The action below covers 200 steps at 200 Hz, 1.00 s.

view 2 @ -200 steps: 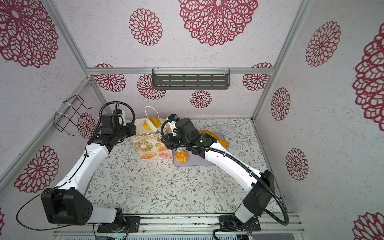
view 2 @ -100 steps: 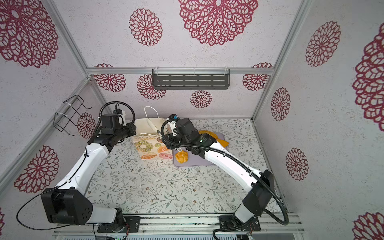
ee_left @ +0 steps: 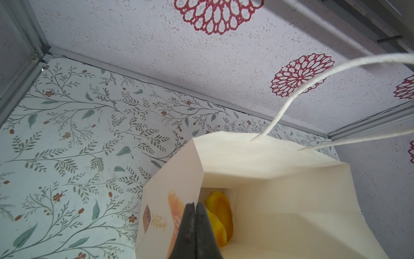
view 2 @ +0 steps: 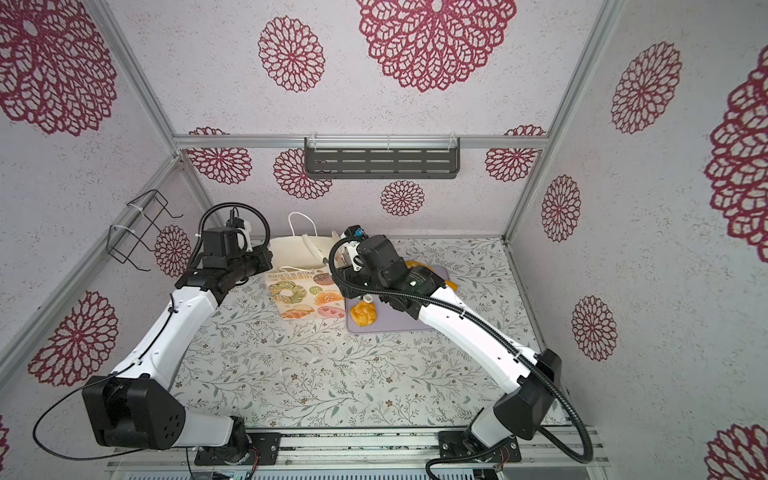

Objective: Place the fake bread into the paper bag
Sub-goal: 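Move the open tongs with the right gripper back over the tray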

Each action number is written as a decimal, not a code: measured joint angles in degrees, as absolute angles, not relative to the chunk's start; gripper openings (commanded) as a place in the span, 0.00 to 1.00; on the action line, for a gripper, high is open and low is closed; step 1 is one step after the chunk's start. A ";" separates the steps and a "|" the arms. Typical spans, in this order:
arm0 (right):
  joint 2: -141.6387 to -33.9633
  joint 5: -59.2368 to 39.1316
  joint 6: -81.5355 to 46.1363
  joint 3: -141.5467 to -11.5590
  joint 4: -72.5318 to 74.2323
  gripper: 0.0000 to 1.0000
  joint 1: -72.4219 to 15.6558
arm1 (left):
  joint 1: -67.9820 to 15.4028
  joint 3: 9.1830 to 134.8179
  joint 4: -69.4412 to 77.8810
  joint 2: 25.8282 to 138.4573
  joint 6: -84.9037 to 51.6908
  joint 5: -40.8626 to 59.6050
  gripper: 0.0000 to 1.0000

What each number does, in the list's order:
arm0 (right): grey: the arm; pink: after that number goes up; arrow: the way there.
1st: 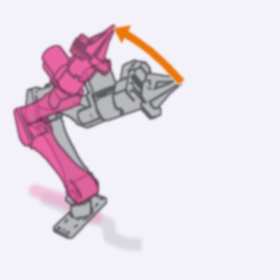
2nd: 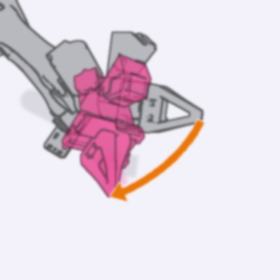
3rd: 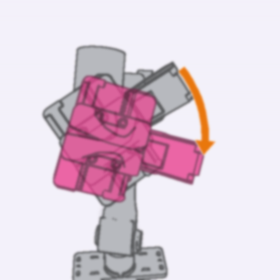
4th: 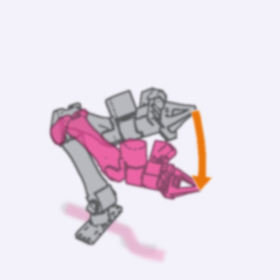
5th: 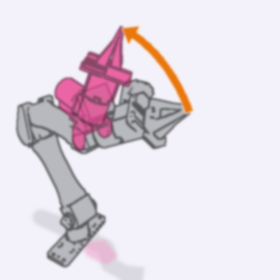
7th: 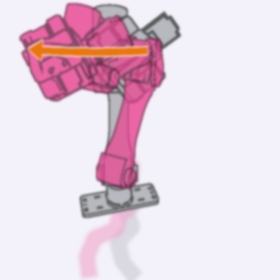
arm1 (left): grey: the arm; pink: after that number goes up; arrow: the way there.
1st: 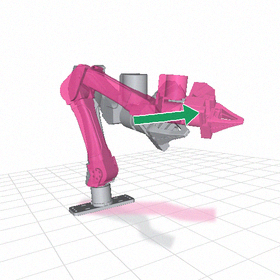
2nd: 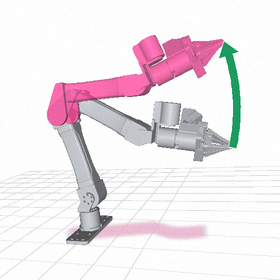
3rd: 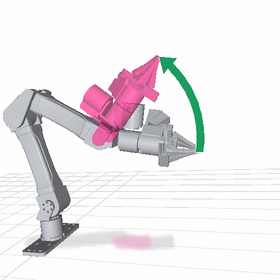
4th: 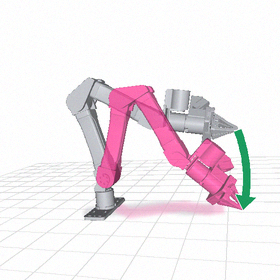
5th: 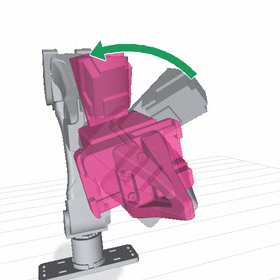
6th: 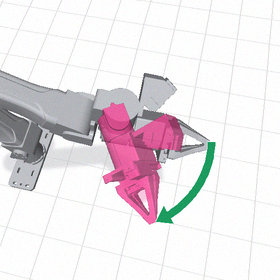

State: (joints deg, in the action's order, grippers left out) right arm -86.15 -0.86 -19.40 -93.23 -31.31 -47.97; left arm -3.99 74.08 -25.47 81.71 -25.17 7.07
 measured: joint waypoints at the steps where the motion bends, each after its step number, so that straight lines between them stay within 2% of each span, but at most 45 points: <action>1: -86.08 -0.84 -19.38 -93.23 -31.38 0.54 -47.94 | -3.99 74.08 -25.47 81.71 -25.19 7.07 0.00; 40: -83.70 0.32 -16.29 -94.06 -36.51 0.54 -45.10 | -3.99 74.08 -25.36 81.78 -25.19 7.09 0.00; 110: -82.37 1.83 -5.37 -93.51 -45.69 0.58 -32.91 | -3.99 74.08 -25.21 81.78 -25.23 7.22 0.00; 161: -81.03 6.61 5.89 -86.89 -46.50 0.57 -30.63 | -3.99 74.08 -25.19 81.78 -25.23 7.22 0.00; 200: -80.90 7.29 10.83 -85.12 -46.72 0.57 -25.58 | -3.99 74.08 -25.08 82.02 -25.39 7.27 0.00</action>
State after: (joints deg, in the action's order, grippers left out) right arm -80.90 7.29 10.83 -85.12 -46.72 -25.58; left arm -3.99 74.08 -25.08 82.02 -25.39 7.27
